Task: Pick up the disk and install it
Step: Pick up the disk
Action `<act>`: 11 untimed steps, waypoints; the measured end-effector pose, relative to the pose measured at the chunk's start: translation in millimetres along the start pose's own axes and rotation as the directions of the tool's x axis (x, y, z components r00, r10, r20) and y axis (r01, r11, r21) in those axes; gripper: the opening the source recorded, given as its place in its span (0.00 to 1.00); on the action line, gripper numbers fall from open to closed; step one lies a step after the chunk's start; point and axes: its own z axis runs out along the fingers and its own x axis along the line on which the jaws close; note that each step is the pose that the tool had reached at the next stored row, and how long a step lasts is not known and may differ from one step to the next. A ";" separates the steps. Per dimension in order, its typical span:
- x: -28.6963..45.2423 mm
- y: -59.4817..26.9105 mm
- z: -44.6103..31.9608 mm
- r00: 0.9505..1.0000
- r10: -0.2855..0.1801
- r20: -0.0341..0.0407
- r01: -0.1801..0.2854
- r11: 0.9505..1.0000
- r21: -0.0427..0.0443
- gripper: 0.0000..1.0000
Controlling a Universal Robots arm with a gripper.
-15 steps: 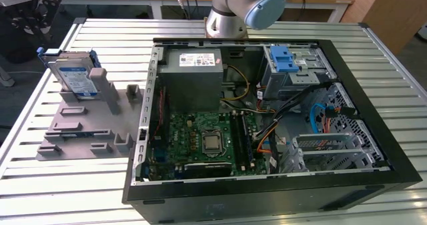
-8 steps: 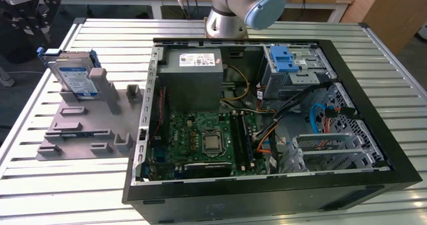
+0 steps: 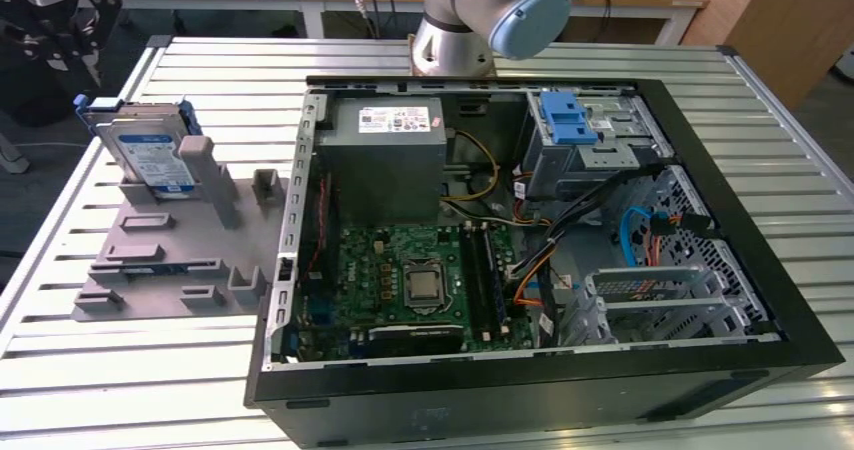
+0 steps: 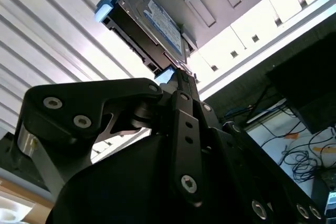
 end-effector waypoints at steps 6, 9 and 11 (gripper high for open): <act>0.0 0.0 0.0 0.997 -0.082 -0.004 0.082 0.997 0.002 0.11; 0.0 0.0 0.1 0.992 -0.123 -0.006 0.123 0.992 0.004 0.11; 0.0 0.0 0.0 0.989 -0.149 -0.007 0.149 0.989 0.004 0.11</act>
